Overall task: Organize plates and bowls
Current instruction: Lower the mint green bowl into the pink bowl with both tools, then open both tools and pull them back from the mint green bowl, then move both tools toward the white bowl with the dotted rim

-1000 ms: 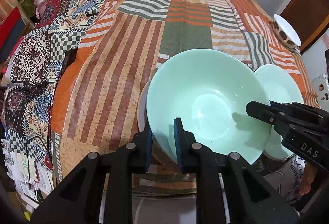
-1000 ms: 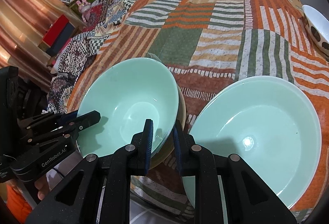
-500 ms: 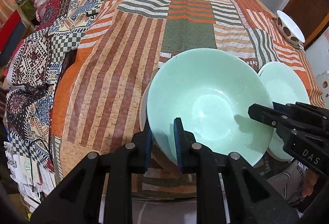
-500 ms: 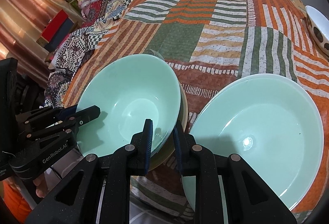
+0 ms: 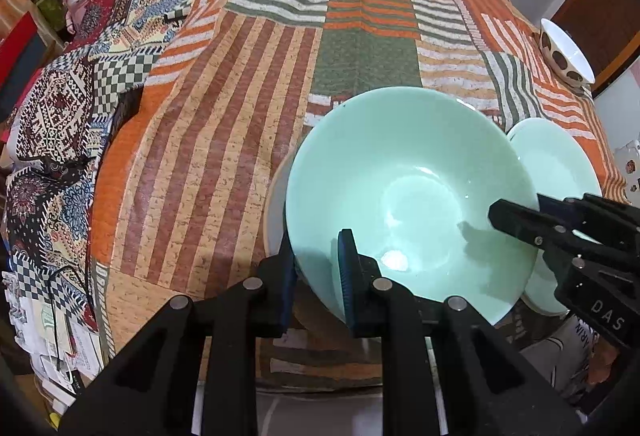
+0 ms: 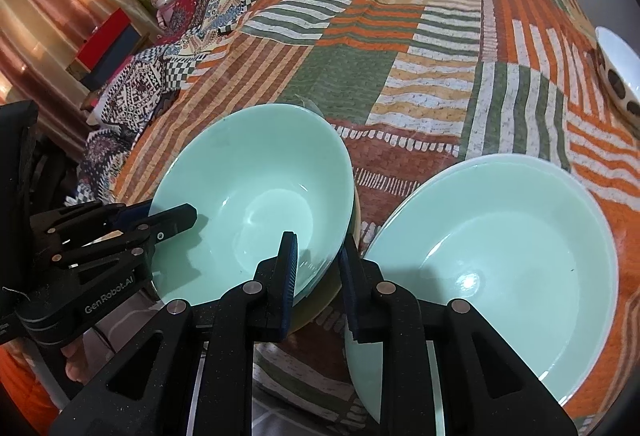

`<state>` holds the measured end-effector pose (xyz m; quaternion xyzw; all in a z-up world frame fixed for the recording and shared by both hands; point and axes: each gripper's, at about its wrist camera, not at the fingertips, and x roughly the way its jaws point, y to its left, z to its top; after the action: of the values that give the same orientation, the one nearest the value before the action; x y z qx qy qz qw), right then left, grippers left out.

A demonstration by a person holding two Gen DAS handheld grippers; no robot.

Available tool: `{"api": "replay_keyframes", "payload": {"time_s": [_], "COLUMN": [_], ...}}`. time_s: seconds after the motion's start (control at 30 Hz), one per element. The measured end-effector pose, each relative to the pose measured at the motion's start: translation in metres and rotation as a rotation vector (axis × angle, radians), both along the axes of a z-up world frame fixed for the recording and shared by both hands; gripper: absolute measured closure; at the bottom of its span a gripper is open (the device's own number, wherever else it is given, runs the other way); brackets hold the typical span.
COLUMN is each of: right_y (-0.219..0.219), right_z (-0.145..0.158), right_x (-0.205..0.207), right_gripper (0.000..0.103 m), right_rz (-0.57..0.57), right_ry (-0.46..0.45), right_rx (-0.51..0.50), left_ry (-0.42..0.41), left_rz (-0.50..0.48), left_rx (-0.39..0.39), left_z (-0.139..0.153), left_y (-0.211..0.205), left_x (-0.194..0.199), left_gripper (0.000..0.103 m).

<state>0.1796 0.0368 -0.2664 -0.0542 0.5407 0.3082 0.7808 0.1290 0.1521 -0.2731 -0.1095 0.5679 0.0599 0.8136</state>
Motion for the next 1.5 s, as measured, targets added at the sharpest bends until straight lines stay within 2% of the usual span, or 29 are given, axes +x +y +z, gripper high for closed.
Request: {"api": "replay_keyframes", "payload": {"time_s": [0.1,0.27,0.5,0.67,0.73,0.9,1.13,1.5], "right_y": [0.001,-0.001,-0.002,-0.012,-0.016,-0.031,-0.057,-0.134], "right_z": [0.000,-0.002,-0.002,0.002,0.006,0.021,0.044,0.098], "right_x": [0.000,0.001,-0.002,-0.001,-0.001,-0.002,-0.002,0.023], "right_gripper": [0.081,0.081,0.078,0.077,0.076,0.065,0.065,0.065], "right_rz": [0.015,0.018,0.021,-0.003,-0.012,-0.044,-0.087,-0.238], "right_ry": [-0.021,-0.013,-0.006,0.005,-0.001,-0.029,-0.088,-0.216], "right_rx": [-0.034,-0.037,-0.044,-0.026,-0.021,0.009,0.033,0.061], "left_ry": [-0.004,-0.004,-0.003,-0.006,-0.022,-0.069,-0.129,-0.345], "left_rz": [0.001,0.012,0.018,0.007,0.007,-0.020,-0.022,-0.110], "left_rx": [0.003,-0.008,0.015,0.053,0.083,0.144,0.133,0.136], "left_z": [-0.001,-0.001,0.006,0.014,0.017,0.033,0.064,0.146], "left_y": [-0.001,0.000,-0.001,-0.007,-0.009,-0.017,-0.027,-0.075], "left_x": [-0.001,0.000,-0.003,-0.006,-0.007,-0.009,-0.008,-0.001], "left_gripper": [0.084,0.084,0.083,0.072,0.061,0.054,0.049,0.044]}}
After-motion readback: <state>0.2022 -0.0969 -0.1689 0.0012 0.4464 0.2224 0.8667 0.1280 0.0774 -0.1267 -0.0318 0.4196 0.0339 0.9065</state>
